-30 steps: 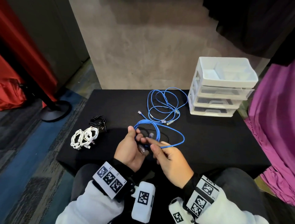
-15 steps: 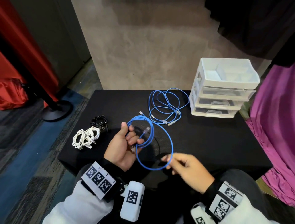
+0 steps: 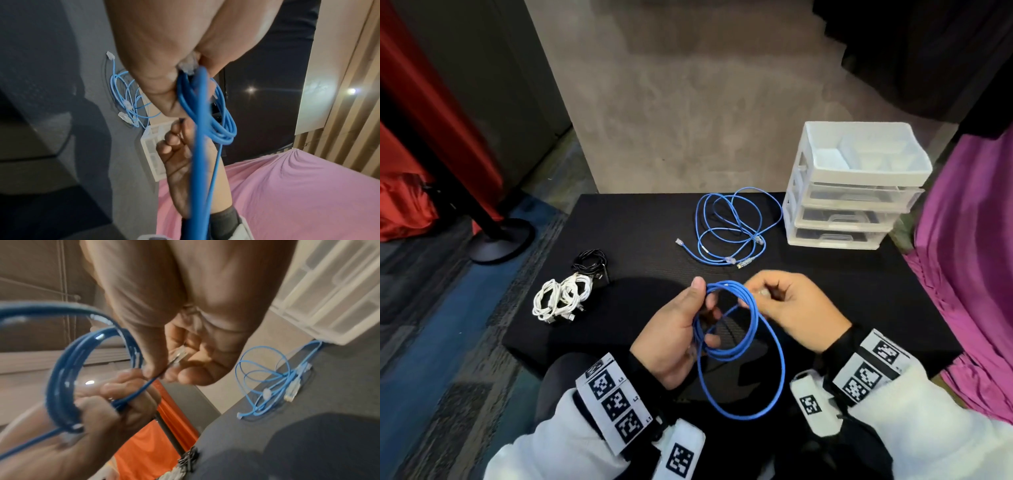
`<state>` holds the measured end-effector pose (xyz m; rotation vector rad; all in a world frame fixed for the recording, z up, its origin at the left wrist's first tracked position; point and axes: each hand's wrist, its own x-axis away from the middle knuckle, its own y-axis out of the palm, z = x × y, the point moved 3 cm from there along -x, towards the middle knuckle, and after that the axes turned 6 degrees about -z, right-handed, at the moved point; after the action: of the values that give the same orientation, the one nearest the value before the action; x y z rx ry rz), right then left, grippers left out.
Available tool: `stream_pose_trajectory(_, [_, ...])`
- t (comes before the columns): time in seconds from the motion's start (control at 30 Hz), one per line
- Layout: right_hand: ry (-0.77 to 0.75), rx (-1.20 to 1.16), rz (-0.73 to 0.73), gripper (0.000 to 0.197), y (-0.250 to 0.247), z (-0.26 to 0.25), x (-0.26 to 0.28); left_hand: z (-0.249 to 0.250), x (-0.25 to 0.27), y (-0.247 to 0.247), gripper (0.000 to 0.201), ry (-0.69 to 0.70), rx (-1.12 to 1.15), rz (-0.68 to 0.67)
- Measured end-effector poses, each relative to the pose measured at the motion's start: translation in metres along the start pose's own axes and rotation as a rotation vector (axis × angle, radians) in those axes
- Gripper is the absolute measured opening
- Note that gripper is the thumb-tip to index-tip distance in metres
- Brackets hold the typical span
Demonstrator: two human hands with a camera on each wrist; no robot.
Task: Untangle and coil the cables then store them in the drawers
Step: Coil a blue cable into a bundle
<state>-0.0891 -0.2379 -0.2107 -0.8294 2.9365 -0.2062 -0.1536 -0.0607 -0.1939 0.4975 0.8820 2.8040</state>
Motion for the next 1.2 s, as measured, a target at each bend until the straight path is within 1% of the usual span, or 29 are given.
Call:
stream_pose_trajectory(0.1, [-0.029,0.106,0.132,0.008,-0.018,-0.004,-0.006,-0.007,0.001,-0.007,0.040,-0.057,-0.112,0.007])
stream_pose_trajectory(0.17, [-0.051,0.194,0.191,0.009,-0.025,-0.009,-0.009,-0.013,0.005,-0.007,0.041,-0.107,-0.155,-0.045])
stream_pose_trajectory(0.27, [-0.072,0.387,0.307,0.008,-0.037,-0.015,-0.015,-0.023,0.012,-0.004,0.033,-0.103,-0.264,-0.123])
stream_pose_trajectory(0.33, [-0.074,0.460,0.395,0.008,-0.048,-0.018,-0.018,-0.029,0.016,-0.003,0.027,-0.090,-0.326,-0.148])
stream_pose_trajectory(0.4, [-0.075,0.493,0.477,0.010,-0.059,-0.021,-0.019,-0.036,0.018,-0.004,0.029,-0.096,-0.375,-0.118])
stream_pose_trajectory(0.47, [-0.094,0.511,0.518,0.010,-0.065,-0.023,-0.019,-0.041,0.019,-0.006,0.025,-0.103,-0.421,-0.082])
stream_pose_trajectory(0.53, [-0.109,0.542,0.525,0.009,-0.065,-0.024,-0.017,-0.043,0.018,-0.008,0.026,-0.102,-0.449,-0.063])
stream_pose_trajectory(0.6, [-0.071,0.558,0.482,0.007,-0.065,-0.022,-0.016,-0.042,0.014,-0.013,0.029,-0.061,-0.473,0.006])
stream_pose_trajectory(0.63, [-0.026,0.551,0.418,0.008,-0.065,-0.019,-0.015,-0.039,0.012,-0.018,0.031,-0.028,-0.488,0.057])
stream_pose_trajectory(0.7, [0.081,0.529,0.206,0.014,-0.060,-0.011,-0.010,-0.033,0.009,-0.027,0.030,0.045,-0.508,0.147])
stream_pose_trajectory(0.77, [0.141,0.429,0.019,0.018,-0.045,-0.004,-0.001,-0.027,0.007,-0.035,0.029,0.106,-0.517,0.205])
stream_pose_trajectory(0.83, [0.132,0.239,-0.056,0.015,-0.024,-0.007,0.011,-0.021,0.005,-0.040,0.029,0.149,-0.526,0.248])
stream_pose_trajectory(0.9, [0.117,0.093,-0.046,0.010,-0.003,-0.010,0.019,-0.018,0.001,-0.042,0.029,0.193,-0.509,0.286])
stream_pose_trajectory(0.93, [0.102,0.072,-0.032,0.009,0.006,-0.011,0.021,-0.017,-0.001,-0.041,0.029,0.212,-0.488,0.298])
stream_pose_trajectory(1.0, [0.047,0.108,-0.004,0.009,0.025,-0.013,0.023,-0.017,-0.003,-0.038,0.029,0.234,-0.449,0.310])
stream_pose_trajectory(1.1, [-0.057,0.256,0.149,0.015,0.048,-0.013,0.024,-0.019,-0.003,-0.029,0.031,0.231,-0.380,0.313])
stream_pose_trajectory(1.17, [-0.073,0.233,0.254,0.023,0.060,-0.008,0.025,-0.018,-0.003,-0.025,0.033,0.202,-0.272,0.279])
stream_pose_trajectory(1.2, [-0.047,0.185,0.286,0.028,0.064,-0.005,0.025,-0.016,-0.003,-0.022,0.034,0.183,-0.197,0.247])
